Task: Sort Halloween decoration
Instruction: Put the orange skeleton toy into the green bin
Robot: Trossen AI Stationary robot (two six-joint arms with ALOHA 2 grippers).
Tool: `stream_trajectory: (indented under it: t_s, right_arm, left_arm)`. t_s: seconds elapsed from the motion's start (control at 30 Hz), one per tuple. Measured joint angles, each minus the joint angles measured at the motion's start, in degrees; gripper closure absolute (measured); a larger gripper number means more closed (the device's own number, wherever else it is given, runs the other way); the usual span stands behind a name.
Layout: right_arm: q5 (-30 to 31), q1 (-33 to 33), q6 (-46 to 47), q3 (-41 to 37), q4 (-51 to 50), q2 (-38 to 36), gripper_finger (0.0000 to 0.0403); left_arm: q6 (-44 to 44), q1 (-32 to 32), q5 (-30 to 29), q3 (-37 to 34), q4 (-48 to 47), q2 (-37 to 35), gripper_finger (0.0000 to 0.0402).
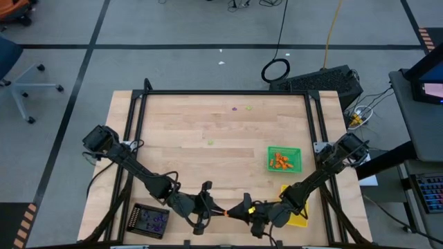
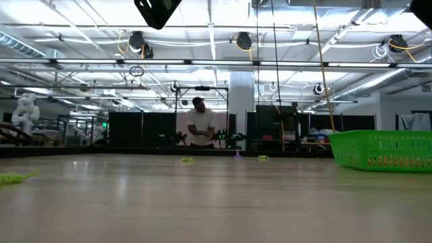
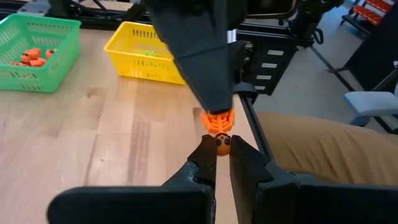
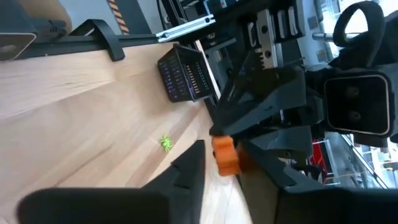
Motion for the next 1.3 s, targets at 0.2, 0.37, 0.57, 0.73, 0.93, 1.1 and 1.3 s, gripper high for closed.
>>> stream_trajectory:
  t_s: [0.2,0.37,0.57,0.73,0.93,1.1,1.3]
  right_arm:
    - [0.0,0.0,1.0,0.0,0.0,0.0,0.0366]
    - [0.0,0.0,2.0,0.0,0.0,0.0,0.0384]
    - [0.0,0.0,3.4,0.0,0.0,0.0,0.0386]
    - [0.0,0.5,5.0,0.0,0.0,0.0,0.0387]
    - [0.1,1.7,10.8,0.0,0.1,-0.5,0.0387]
    - [0.3,1.9,17.5,0.0,2.1,-3.9,0.0387]
    - [-1.1,1.7,23.3,-0.4,2.0,-9.2,0.0387]
  left_arm:
    - [0.0,0.0,0.0,0.0,-0.1,0.0,0.0381]
    - [0.0,0.0,0.0,0.0,-0.1,0.0,0.0381]
    - [0.3,0.0,-0.5,0.0,-0.1,0.0,0.0367]
    - [0.5,0.0,-1.2,0.0,-0.1,0.0,0.0307]
    - [1.6,-0.2,-4.1,-0.1,-1.1,-1.6,0.023]
    - [5.6,-1.3,-9.7,-0.1,-1.5,-4.4,0.0212]
    - [14.8,-5.0,-21.7,-0.1,-1.9,-6.3,0.0211]
